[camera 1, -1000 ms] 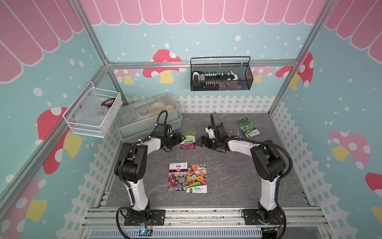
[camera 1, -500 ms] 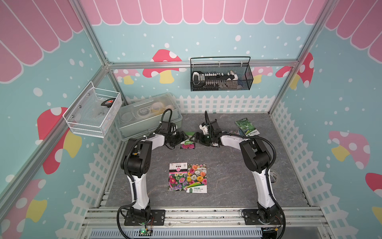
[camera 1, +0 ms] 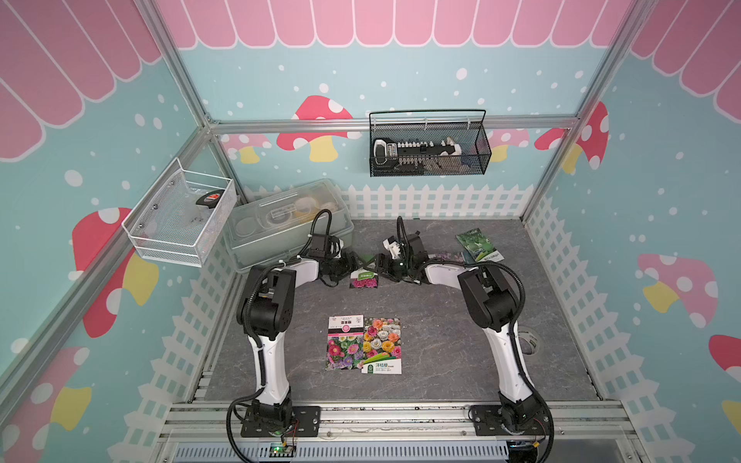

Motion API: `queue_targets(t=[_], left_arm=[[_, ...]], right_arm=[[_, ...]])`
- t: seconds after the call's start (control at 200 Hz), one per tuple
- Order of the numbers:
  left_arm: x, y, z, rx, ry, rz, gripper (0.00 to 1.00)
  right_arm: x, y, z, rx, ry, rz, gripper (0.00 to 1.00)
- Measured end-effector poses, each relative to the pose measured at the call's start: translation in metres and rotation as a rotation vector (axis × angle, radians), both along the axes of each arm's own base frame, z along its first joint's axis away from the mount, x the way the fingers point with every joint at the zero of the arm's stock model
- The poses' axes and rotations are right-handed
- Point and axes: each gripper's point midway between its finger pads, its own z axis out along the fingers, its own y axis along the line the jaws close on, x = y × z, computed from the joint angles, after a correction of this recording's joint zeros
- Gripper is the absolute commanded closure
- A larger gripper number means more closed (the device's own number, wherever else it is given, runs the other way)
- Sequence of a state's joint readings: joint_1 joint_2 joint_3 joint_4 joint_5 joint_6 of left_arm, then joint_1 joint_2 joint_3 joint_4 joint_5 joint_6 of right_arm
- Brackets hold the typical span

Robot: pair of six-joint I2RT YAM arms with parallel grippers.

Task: Arrange the seed packets in a row
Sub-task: Pick up the seed packet from the center of the board.

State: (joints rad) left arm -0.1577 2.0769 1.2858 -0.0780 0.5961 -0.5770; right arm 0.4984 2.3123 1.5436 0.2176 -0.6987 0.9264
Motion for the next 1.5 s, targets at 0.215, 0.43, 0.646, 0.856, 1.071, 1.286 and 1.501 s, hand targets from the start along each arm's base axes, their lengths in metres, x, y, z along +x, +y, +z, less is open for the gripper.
queue_targets(t=[0.215, 0.43, 0.646, 0.856, 1.071, 1.286, 1.501], left_arm=[[0.005, -0.014, 0.0, -0.143, 0.004, -0.018, 0.32], [0.005, -0.022, 0.001, -0.224, 0.02, -0.029, 0.32], [0.003, -0.023, 0.001, -0.241, 0.032, -0.026, 0.32], [0.002, -0.024, 0.001, -0.257, 0.036, -0.024, 0.32], [-0.001, -0.025, 0.001, -0.277, 0.032, -0.029, 0.32], [-0.011, -0.029, 0.003, -0.322, 0.02, -0.034, 0.3], [-0.026, -0.044, 0.022, -0.378, -0.033, -0.068, 0.28]], right_arm=[[0.005, -0.002, -0.004, 0.053, 0.023, -0.017, 0.27], [-0.003, -0.003, -0.014, 0.054, 0.04, -0.023, 0.55], [-0.007, -0.009, -0.026, 0.044, 0.071, -0.039, 0.76], [-0.004, -0.018, -0.031, 0.031, 0.082, -0.055, 1.0], [-0.002, -0.028, -0.032, 0.027, 0.076, -0.042, 1.0], [-0.012, -0.033, -0.013, 0.023, 0.058, 0.021, 1.0], [-0.033, -0.04, 0.052, 0.046, -0.048, 0.073, 1.0]])
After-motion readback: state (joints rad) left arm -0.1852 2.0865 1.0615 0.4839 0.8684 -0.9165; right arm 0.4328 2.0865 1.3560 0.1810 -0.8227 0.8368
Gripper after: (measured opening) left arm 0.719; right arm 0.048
